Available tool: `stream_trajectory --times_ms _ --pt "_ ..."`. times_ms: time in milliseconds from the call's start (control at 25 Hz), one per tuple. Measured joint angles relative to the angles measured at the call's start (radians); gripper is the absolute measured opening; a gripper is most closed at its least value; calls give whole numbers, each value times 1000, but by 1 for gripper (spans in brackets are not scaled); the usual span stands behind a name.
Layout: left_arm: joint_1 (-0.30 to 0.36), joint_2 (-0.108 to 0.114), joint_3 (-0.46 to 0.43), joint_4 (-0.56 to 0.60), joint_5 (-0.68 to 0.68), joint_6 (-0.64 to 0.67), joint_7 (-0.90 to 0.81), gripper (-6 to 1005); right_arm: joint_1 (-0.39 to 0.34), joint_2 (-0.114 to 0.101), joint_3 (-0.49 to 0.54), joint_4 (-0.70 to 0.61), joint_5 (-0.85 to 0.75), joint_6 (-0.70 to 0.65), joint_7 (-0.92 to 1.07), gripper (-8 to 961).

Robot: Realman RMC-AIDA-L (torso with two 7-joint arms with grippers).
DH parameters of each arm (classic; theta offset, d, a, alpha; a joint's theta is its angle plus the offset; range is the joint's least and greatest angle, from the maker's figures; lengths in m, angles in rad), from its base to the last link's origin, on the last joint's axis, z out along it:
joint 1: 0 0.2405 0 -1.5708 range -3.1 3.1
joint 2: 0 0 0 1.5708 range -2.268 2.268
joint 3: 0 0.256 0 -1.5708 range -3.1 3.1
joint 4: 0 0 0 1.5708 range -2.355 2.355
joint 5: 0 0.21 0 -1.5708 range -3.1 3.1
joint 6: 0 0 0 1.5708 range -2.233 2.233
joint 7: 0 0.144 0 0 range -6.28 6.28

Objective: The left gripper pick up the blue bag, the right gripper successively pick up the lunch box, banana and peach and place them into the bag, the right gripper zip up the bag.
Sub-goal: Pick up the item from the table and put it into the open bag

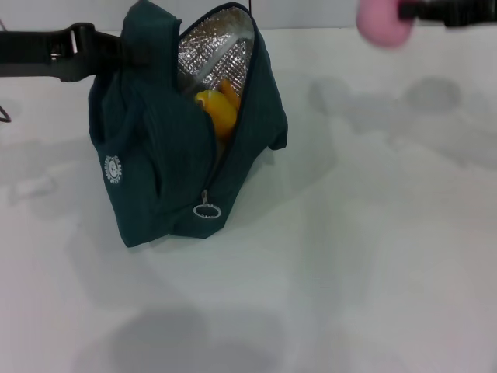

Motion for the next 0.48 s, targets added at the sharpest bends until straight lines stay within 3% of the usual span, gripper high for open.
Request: stream_trajectory --times_ms 200,480 --pt "-5 -3 0 0 0 0 2 111 71 23 -43 42 108 64 -83 25" --pt "-8 -8 -3 0 0 0 9 111 215 29 -277 239 244 230 -203 29"
